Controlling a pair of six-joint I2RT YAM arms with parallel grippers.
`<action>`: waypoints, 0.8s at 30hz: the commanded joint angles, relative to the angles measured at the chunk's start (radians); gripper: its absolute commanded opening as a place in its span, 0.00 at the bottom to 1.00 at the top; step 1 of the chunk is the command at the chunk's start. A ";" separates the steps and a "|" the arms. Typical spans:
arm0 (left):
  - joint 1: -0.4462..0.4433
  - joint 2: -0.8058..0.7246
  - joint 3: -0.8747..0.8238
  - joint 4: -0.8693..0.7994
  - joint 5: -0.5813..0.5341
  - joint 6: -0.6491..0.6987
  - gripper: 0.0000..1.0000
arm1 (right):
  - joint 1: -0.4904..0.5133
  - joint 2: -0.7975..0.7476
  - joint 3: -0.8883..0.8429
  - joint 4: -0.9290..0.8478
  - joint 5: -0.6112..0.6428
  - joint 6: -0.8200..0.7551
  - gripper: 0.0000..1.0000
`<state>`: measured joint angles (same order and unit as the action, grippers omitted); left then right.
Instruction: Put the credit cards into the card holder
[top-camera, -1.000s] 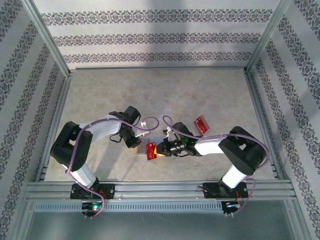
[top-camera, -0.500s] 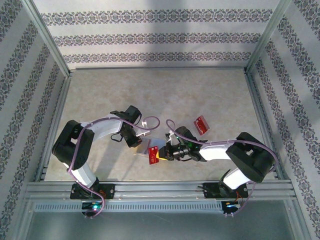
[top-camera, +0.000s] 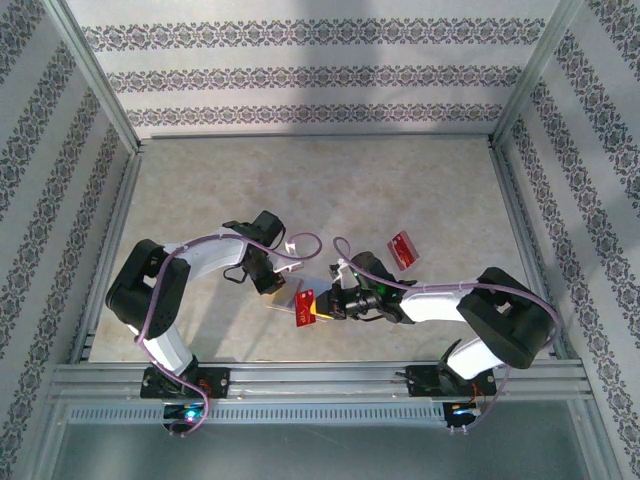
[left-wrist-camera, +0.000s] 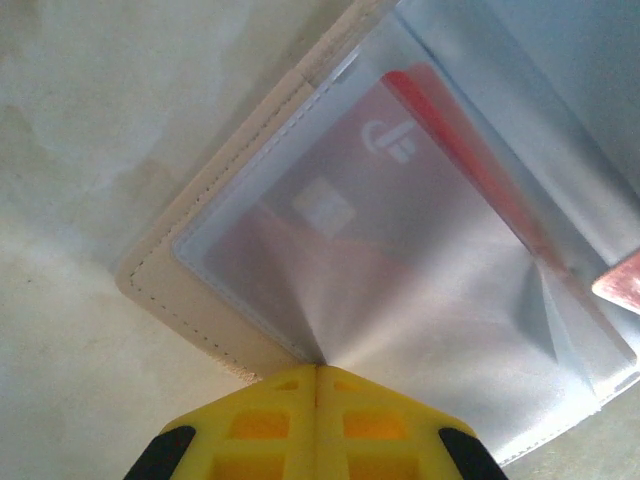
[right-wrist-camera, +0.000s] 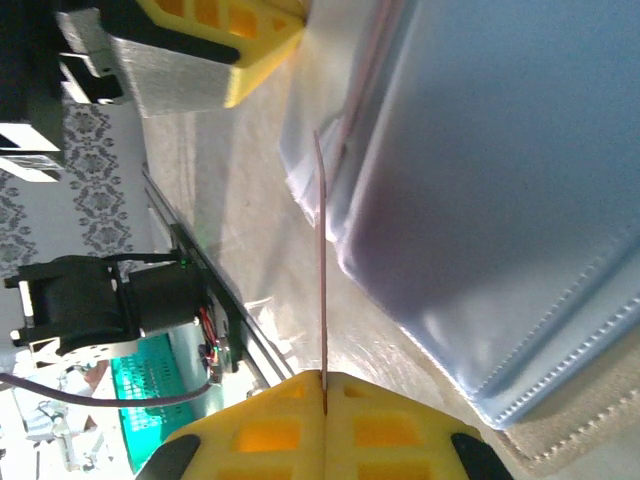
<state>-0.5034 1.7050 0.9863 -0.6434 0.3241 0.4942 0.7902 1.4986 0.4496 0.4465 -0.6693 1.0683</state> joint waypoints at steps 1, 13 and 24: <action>-0.019 0.019 -0.011 -0.020 -0.022 0.023 0.02 | 0.016 -0.007 0.014 0.035 -0.001 0.013 0.00; -0.020 0.013 -0.013 -0.022 -0.022 0.020 0.02 | 0.017 0.095 0.003 0.070 0.009 0.041 0.00; -0.021 0.009 -0.013 -0.024 -0.025 0.017 0.02 | 0.007 0.118 -0.007 0.084 0.033 0.060 0.00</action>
<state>-0.5041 1.7046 0.9863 -0.6437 0.3237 0.4942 0.7963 1.6009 0.4496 0.5156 -0.6651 1.1130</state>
